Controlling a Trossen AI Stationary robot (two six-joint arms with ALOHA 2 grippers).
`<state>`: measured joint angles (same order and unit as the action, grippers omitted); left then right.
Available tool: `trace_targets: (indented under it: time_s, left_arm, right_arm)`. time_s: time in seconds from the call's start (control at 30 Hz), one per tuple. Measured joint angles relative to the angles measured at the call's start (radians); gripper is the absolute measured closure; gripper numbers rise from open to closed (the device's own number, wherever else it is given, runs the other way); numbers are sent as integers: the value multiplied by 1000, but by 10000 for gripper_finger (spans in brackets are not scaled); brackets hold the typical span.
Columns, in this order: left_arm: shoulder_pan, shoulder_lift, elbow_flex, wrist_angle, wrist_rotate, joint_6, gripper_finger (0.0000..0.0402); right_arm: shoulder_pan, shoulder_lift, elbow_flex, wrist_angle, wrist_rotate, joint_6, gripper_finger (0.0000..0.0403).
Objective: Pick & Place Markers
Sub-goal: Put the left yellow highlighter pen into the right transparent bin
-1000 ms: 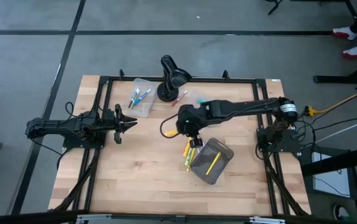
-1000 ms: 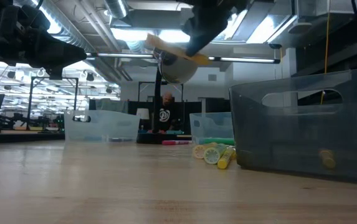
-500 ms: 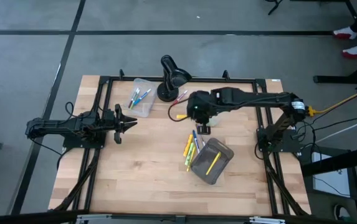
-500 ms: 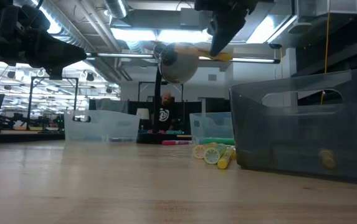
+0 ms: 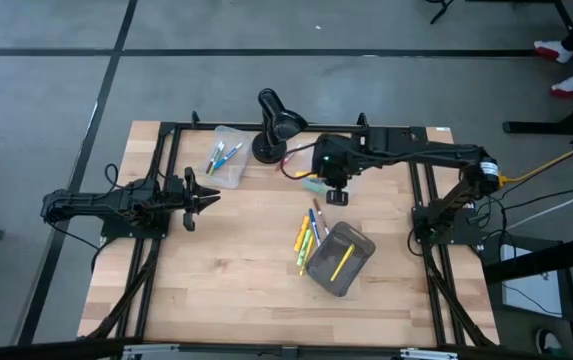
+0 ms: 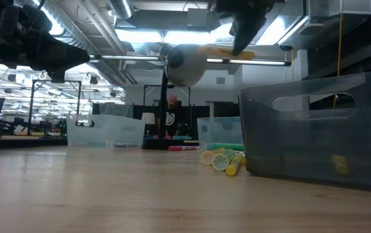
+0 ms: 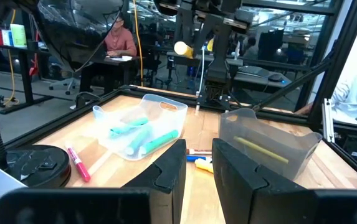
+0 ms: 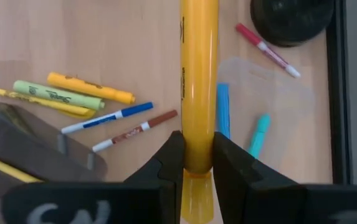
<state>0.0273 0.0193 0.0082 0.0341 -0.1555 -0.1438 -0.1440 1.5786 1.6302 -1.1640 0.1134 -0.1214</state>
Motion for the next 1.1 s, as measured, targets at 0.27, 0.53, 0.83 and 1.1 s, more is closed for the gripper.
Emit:
trace_targets:
  time_s: [0.27,0.53,0.83,1.1]
  left_arm:
    - [0,0,0,0,0,0,329]
    - [0,0,0,0,0,0,329]
    - [0,0,0,0,0,0,329]
    - [0,0,0,0,0,0,329]
  right_arm:
    - [-19,-68,-39,0,62,16,342]
    - [-50,-283,-359,249,61,72,342]
    - [-83,-433,-643,548,119,209,342]
    - [-117,-366,-722,655,127,225,342]
